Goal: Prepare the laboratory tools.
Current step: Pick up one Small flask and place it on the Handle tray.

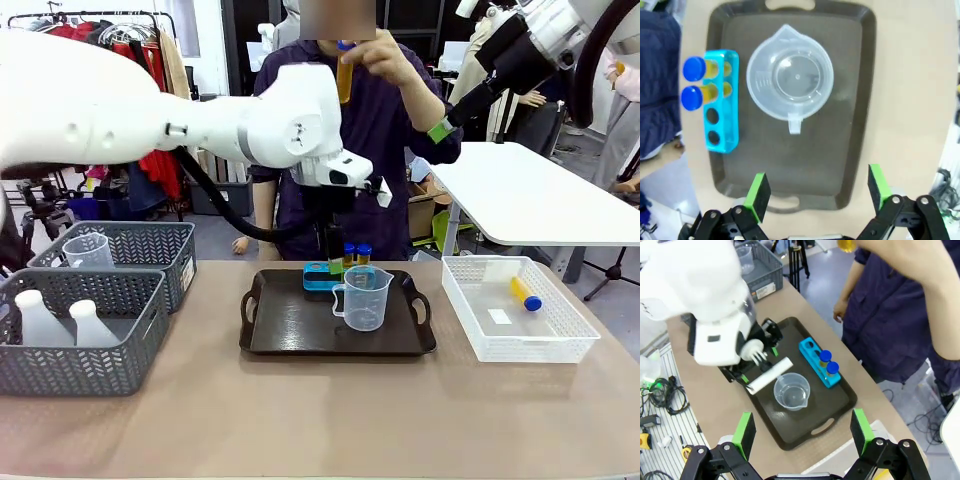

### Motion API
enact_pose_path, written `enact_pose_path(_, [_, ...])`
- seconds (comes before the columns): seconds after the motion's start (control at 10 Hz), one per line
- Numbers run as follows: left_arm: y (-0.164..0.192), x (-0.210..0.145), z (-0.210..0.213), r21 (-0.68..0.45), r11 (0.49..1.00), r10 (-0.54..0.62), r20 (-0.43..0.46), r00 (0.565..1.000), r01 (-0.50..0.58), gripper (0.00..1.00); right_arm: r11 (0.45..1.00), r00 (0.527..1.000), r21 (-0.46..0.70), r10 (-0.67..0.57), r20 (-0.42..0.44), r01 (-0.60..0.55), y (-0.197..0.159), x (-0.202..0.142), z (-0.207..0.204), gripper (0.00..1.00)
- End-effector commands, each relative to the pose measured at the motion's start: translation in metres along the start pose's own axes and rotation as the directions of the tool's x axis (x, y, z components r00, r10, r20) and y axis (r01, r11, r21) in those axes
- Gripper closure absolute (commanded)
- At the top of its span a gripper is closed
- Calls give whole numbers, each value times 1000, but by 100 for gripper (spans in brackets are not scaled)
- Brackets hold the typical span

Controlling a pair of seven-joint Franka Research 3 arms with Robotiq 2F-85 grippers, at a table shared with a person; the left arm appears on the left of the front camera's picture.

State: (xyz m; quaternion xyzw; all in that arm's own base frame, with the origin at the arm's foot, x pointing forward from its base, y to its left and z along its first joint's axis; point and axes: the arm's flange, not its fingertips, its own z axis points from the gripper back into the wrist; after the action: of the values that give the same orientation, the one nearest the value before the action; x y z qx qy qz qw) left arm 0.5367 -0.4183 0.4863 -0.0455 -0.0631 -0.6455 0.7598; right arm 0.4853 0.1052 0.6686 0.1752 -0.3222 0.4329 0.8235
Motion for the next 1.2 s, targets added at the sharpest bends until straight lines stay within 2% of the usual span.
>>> enact_pose_path(0.0, [-18, -44, 33, -16, 1000, -17, 54, 998, 18, 0, 1000, 1000, 3, 2, 4, -2, 0, 0, 1, 0])
enact_pose_path(0.3, [-41, -91, 90, 11, 997, 76, 58, 995, -76, 0, 1000, 1000, 3, 2, 4, -2, 0, 0, 1, 0])
enact_pose_path(0.4, [-44, -109, 114, 75, 988, 129, 54, 990, -133, 0, 1000, 1000, 3, 2, 4, -2, 0, 0, 1, 0])
enact_pose_path(0.5, [-48, -125, 137, 102, 975, 194, 60, 979, -199, 0, 1000, 1000, 3, 2, 4, -2, 0, 0, 1, 0])
enact_pose_path(0.7, [-63, -155, 182, 213, 910, 354, 55, 934, -357, 0, 1000, 1000, 3, 2, 4, -2, 0, 0, 1, 0])
enact_pose_path(0.9, [-75, -184, 217, 309, 767, 580, 41, 814, -562, 0, 1000, 1000, 3, 2, 4, -2, 0, 0, 1, 0])
enact_pose_path(1.1, [-84, -219, 239, 338, 613, 737, 81, 672, -714, 0, 1000, 1000, 3, 2, 4, -2, 0, 0, 1, 0])
